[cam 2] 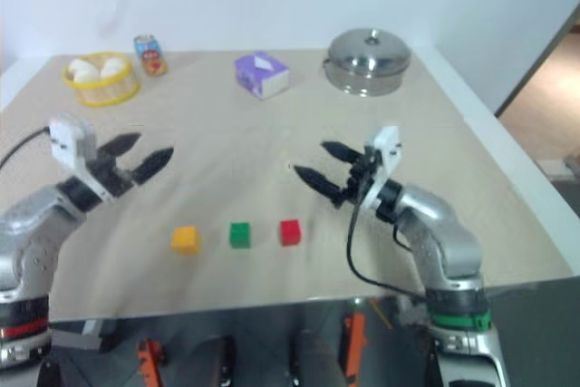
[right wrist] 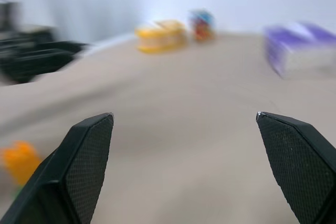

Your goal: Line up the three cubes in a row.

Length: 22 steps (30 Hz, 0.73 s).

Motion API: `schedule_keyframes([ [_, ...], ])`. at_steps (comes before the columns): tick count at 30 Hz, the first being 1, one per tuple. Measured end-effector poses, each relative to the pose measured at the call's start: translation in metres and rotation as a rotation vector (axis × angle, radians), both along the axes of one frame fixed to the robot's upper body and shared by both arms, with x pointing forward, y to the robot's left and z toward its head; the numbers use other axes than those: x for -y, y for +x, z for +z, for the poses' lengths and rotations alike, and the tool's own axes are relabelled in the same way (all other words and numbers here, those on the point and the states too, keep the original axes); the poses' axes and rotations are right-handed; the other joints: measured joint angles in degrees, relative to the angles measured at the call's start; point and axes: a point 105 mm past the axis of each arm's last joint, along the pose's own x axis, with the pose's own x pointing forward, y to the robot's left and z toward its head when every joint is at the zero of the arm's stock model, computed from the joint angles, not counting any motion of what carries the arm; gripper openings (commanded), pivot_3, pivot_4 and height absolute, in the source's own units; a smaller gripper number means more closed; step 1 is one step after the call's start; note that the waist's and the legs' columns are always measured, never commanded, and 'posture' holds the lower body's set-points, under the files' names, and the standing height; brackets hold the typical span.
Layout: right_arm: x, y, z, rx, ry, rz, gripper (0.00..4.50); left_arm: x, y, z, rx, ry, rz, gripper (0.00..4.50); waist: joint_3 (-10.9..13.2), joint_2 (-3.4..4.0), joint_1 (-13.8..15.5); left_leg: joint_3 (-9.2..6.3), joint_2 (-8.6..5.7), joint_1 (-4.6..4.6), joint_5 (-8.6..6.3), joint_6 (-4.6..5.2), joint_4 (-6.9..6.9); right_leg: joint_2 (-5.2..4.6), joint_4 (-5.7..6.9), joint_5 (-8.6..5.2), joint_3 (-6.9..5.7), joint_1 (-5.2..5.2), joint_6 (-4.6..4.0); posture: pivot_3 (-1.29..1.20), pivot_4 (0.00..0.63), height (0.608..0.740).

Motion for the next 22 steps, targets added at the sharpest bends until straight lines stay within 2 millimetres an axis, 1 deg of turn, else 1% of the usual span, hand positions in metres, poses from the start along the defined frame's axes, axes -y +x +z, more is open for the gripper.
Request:
schedule_keyframes([
  [2, 0.003, 0.005, -0.009, -0.008, 0.005, -0.047, 4.50, 0.004, -0.002, -0.008, -0.008, 0.017, -0.005, 4.46, 0.00, 0.00, 0.05, 0.00, 0.00, -0.02, 0.01, -0.01, 0.05, 0.01, 0.00, 0.04, -0.01, -0.02, 0.00, 0.00, 0.150, 0.740],
  [4, 0.005, 0.008, -0.012, 0.004, 0.007, -0.072, 4.50, 0.004, -0.002, -0.006, 0.019, 0.027, -0.008, 4.46, 0.00, -0.01, 0.07, 0.01, 0.00, 0.04, 0.03, -0.01, 0.08, 0.01, 0.00, 0.07, -0.02, 0.04, -0.01, 0.00, 0.150, 0.740],
  [5, 0.008, 0.010, -0.015, 0.005, 0.002, -0.085, 4.50, 0.004, -0.002, -0.004, 0.032, 0.031, -0.011, 4.46, 0.00, 0.00, 0.06, 0.04, -0.01, 0.07, 0.03, 0.00, 0.09, 0.00, 0.00, -0.01, 0.01, 0.05, -0.16, 0.00, 0.150, 0.740],
  [8, 0.012, 0.013, -0.020, 0.009, -0.009, -0.102, 4.50, 0.004, -0.004, -0.005, 0.032, 0.033, -0.044, 4.46, 0.00, 0.00, 0.05, 0.13, -0.01, 0.08, 0.04, 0.02, 0.10, 0.00, 0.00, 0.01, 0.07, 0.04, -0.20, 0.00, 0.150, 0.740],
  [12, 0.014, 0.014, -0.012, 0.039, -0.043, -0.075, 4.50, 0.003, -0.009, 0.002, 0.033, 0.042, -0.119, 4.46, 0.00, 0.00, -0.05, 0.20, 0.00, 0.08, 0.04, 0.02, 0.07, 0.01, 0.00, 0.02, 0.14, 0.00, -0.17, 0.00, 0.150, 0.740],
  [14, 0.018, 0.010, -0.007, 0.023, -0.098, -0.039, 4.50, -0.004, -0.013, 0.009, 0.021, 0.073, -0.152, 4.46, 0.00, -0.01, -0.03, 0.20, 0.01, 0.05, 0.04, 0.01, 0.01, 0.01, -0.01, 0.01, 0.13, -0.03, -0.15, 0.00, 0.150, 0.740],
  [16, 0.018, 0.007, -0.002, 0.010, -0.117, -0.005, 4.50, -0.011, -0.016, 0.018, 0.015, 0.082, -0.162, 4.46, 0.00, 0.00, -0.04, 0.21, 0.01, 0.06, 0.03, 0.00, -0.05, 0.01, -0.01, 0.00, 0.14, -0.05, -0.11, 0.00, 0.150, 0.740],
  [17, 0.018, 0.004, 0.005, 0.009, -0.137, 0.027, 4.50, -0.015, -0.018, 0.024, 0.008, 0.089, -0.180, 4.46, 0.01, 0.00, -0.04, 0.21, 0.01, 0.06, 0.03, 0.00, -0.07, 0.01, -0.01, 0.00, 0.14, -0.06, -0.11, 0.00, 0.150, 0.740],
  [20, 0.018, 0.001, 0.014, 0.021, -0.169, 0.055, 4.50, -0.019, -0.021, 0.030, -0.002, 0.114, -0.203, 4.46, 0.01, 0.00, -0.03, 0.19, 0.02, 0.08, 0.02, -0.01, -0.10, 0.01, -0.02, -0.07, 0.10, -0.05, -0.18, 0.00, 0.150, 0.740],
  [22, 0.018, 0.001, 0.015, 0.017, -0.172, 0.065, 4.50, -0.021, -0.022, 0.032, -0.005, 0.126, -0.209, 4.46, 0.01, 0.00, -0.03, 0.19, 0.01, 0.08, 0.02, -0.01, -0.10, 0.01, -0.02, -0.13, 0.10, -0.06, -0.28, 0.00, 0.150, 0.740],
])
